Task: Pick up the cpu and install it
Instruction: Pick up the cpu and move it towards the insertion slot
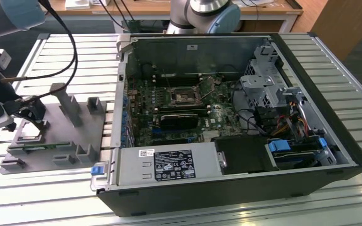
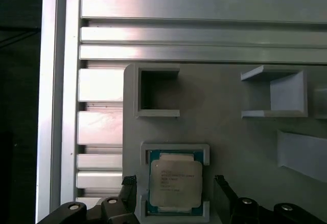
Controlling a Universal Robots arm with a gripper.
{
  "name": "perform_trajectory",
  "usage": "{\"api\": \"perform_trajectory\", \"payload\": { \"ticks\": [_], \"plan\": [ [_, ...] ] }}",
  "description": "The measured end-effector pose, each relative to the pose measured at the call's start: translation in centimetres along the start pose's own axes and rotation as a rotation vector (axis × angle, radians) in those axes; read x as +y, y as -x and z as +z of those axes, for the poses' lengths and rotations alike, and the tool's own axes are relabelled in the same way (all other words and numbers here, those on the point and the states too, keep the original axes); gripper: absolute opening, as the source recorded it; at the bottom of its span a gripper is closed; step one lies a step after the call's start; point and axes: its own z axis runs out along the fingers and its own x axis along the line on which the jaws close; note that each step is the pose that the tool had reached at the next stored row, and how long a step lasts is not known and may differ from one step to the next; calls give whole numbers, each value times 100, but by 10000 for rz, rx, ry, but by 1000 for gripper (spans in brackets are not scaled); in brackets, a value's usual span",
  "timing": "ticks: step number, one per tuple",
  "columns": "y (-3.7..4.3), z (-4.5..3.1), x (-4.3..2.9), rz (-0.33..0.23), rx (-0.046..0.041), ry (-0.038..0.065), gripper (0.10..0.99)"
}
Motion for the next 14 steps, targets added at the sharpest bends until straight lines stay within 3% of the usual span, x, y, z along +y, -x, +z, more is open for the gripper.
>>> {"api": "perform_trajectory", "payload": {
  "ticks": [3, 14],
  "plan": [
    [-1, 15, 0, 1, -4, -46, 706],
    [18, 134, -5, 2, 9, -42, 706]
  ]
}}
